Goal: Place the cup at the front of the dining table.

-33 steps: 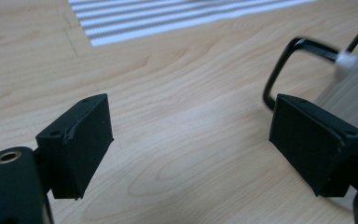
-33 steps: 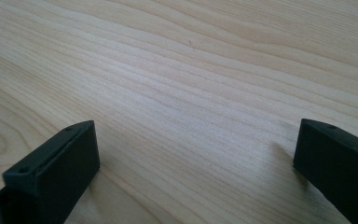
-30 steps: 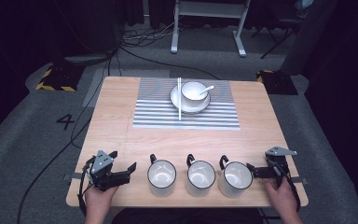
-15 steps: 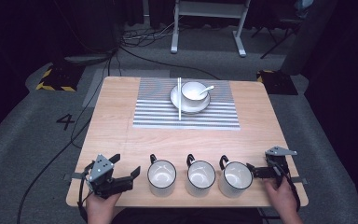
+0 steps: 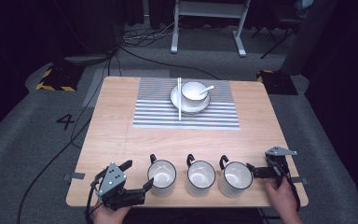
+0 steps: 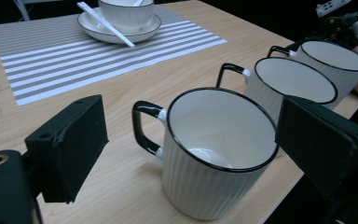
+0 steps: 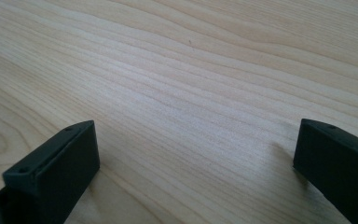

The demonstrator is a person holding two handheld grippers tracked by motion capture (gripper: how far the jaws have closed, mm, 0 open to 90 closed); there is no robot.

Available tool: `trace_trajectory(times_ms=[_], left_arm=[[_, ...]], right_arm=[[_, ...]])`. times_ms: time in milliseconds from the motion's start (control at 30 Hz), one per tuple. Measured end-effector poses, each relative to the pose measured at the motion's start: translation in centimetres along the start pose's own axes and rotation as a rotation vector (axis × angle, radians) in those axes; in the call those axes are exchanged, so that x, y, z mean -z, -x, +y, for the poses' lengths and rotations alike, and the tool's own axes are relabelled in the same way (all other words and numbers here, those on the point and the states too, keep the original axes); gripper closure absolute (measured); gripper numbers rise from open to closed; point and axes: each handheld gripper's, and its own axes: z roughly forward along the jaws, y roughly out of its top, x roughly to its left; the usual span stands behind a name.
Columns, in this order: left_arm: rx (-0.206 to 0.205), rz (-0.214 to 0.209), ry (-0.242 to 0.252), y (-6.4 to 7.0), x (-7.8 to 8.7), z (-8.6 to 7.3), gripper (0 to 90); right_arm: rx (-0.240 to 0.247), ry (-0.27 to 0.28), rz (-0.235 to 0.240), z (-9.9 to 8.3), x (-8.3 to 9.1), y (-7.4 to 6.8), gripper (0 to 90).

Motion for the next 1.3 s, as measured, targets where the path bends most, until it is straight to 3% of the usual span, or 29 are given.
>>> trace_trajectory(times_ms=[167,200,300,400,667,800,867,967,1200,1300], left_arm=[[-0.007,-0.047,-0.014,1.2,-0.9,0.1,7.0],[-0.007,-0.047,-0.014,1.2,-0.9,0.1,5.9],[-0.059,-0.031,-0.083,2.4,-1.9,0.0,0.0],[-0.054,-0.032,-0.082,2.7,-2.3,-0.2,0.0],[-0.027,-0.032,-0.128,2.1,-3.6,-1.1,0.0],[0.005,-0.063,-0.156,1.6,-4.6,-1.9,0.0],[0.016,-0.098,-0.184,1.5,-5.4,-2.4,0.0],[0.016,-0.082,-0.207,1.5,-6.2,-2.9,0.0],[-0.017,-0.069,-0.177,1.3,-7.8,-4.0,0.0],[0.015,-0.055,-0.178,1.4,-8.8,-4.1,0.0]], right_arm=[[0.0,0.0,0.0,0.0,0.0,0.0,0.1],[0.0,0.0,0.0,0.0,0.0,0.0,0.1],[0.0,0.0,0.0,0.0,0.0,0.0,0.1],[0.001,0.0,0.0,0.0,0.0,0.0,0.1],[0.0,0.0,0.0,0.0,0.0,0.0,0.1],[0.0,0.0,0.0,0.0,0.0,0.0,0.1],[0.001,0.0,0.0,0.0,0.0,0.0,0.1],[0.0,0.0,0.0,0.0,0.0,0.0,0.1],[0.0,0.0,0.0,0.0,0.0,0.0,0.1],[0.001,0.0,0.0,0.0,0.0,0.0,0.1]])
